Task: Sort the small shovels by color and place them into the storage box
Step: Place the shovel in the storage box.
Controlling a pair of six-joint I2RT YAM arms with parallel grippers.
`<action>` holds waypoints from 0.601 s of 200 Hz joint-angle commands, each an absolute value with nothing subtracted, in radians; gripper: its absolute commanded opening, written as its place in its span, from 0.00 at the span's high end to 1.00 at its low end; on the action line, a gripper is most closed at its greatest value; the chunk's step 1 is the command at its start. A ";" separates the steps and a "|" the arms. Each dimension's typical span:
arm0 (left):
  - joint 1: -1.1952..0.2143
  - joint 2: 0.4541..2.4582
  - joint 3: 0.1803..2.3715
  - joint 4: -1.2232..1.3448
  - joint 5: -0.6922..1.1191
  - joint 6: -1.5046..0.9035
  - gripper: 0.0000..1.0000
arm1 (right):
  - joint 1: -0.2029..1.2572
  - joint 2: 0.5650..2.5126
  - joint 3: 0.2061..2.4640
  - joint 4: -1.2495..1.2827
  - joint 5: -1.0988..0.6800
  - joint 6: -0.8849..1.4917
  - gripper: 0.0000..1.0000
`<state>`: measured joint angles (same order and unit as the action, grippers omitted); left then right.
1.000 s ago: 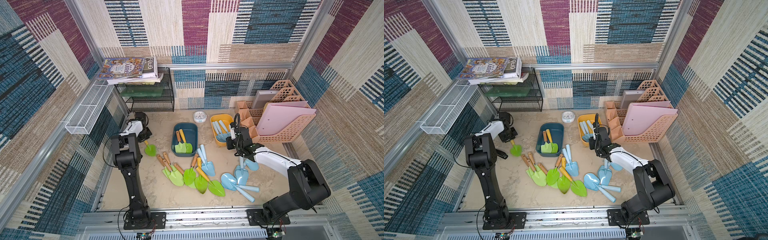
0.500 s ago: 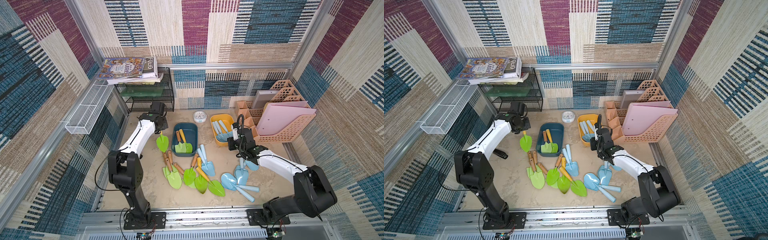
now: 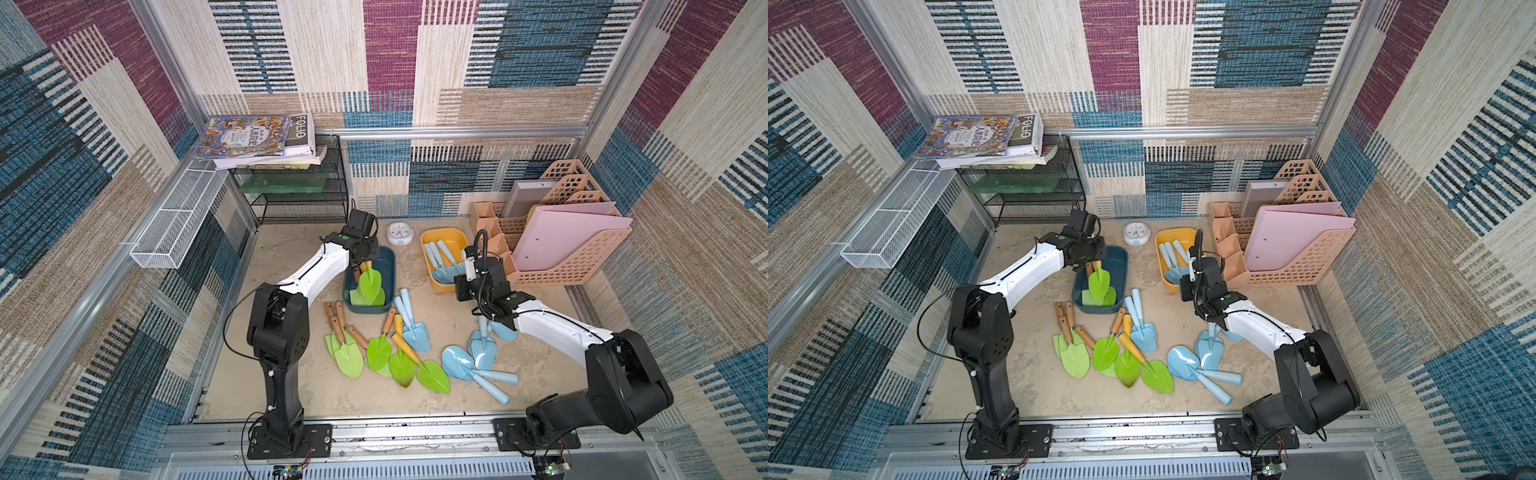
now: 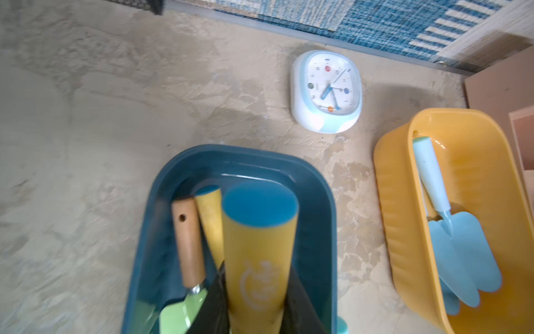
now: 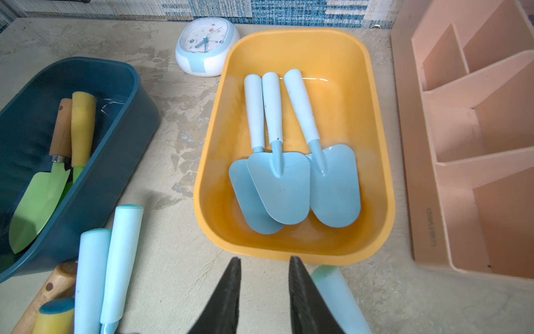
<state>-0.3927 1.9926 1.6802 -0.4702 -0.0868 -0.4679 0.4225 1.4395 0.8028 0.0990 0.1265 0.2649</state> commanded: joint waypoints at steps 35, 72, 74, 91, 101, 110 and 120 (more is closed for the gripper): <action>-0.413 2.118 1.772 -0.458 -0.140 -0.488 1.00 | 0.420 1.449 0.804 0.122 0.143 0.258 0.69; -0.415 2.159 1.777 -0.516 -0.139 -0.522 1.00 | 0.416 1.463 0.807 0.122 0.140 0.257 0.69; -0.415 2.162 1.778 -0.518 -0.138 -0.524 1.00 | 0.416 1.464 0.807 0.124 0.140 0.258 0.69; -0.418 2.181 1.785 -0.542 -0.118 -0.539 0.97 | 0.416 1.470 0.809 0.123 0.135 0.261 0.69; -0.421 2.191 1.787 -0.549 -0.110 -0.541 0.93 | 0.416 1.470 0.810 0.124 0.131 0.261 0.69; -0.425 2.199 1.789 -0.552 -0.106 -0.541 0.87 | 0.416 1.471 0.810 0.123 0.130 0.262 0.69; -0.429 2.204 1.794 -0.562 -0.100 -0.544 0.81 | 0.416 1.470 0.809 0.124 0.130 0.261 0.69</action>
